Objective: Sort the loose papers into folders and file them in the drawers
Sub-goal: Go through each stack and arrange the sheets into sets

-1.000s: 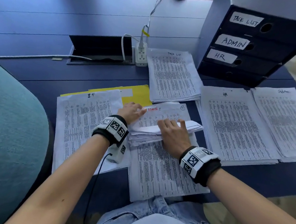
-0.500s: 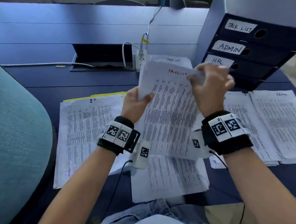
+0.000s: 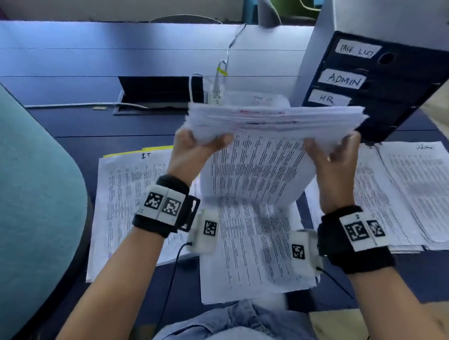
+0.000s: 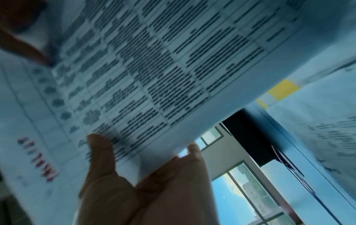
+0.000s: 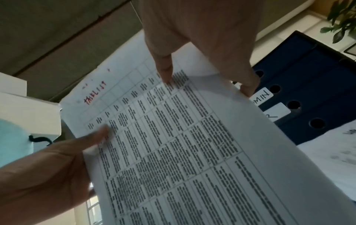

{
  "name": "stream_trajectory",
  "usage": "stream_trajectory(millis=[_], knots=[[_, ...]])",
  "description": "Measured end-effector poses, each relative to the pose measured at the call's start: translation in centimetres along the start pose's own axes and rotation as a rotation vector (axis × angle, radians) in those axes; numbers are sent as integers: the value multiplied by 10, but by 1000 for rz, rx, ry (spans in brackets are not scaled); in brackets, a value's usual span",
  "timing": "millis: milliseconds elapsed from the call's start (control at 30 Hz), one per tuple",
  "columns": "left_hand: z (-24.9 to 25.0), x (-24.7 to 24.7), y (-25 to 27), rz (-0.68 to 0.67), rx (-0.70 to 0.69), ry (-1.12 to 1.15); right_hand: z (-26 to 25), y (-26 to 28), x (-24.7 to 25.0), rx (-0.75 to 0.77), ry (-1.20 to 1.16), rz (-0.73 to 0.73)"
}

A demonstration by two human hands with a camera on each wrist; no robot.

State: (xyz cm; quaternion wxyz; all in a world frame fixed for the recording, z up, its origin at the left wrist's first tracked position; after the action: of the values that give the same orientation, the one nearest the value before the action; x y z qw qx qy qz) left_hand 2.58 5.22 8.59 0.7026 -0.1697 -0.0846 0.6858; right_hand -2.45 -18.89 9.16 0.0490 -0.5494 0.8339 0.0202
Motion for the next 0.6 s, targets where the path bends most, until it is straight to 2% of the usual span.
stream_trajectory(millis=[100, 200, 300, 367, 500, 600], knots=[[-17, -2, 14, 9, 57, -76, 12, 7, -3, -21, 24, 6], [3, 0, 2, 104, -35, -120, -6, 4, -2, 64, 25, 64], [14, 1, -8, 141, -89, -96, -10, 4, 0, 126, 14, 118], [-4, 2, -5, 134, -9, -122, 10, 5, -1, 81, 63, 124], [-71, 14, 27, 116, 308, -260, 79, 6, -9, -148, 356, 32], [-107, 22, 44, 43, 457, -386, 115, 6, -6, -252, 469, -5]])
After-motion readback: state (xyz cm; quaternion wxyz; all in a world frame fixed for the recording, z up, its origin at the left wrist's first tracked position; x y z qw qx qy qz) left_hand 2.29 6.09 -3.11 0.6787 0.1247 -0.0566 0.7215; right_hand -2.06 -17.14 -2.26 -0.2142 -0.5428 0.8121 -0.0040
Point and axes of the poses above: each hand's wrist, its own y-axis away from the middle knuckle, its own x-axis out of the back of the hand, z = x × y, the point moved 9 cm from there along -y, towards the middle knuckle, and after that the axes turned 10 degrees about -x, right-handed, at the moved point
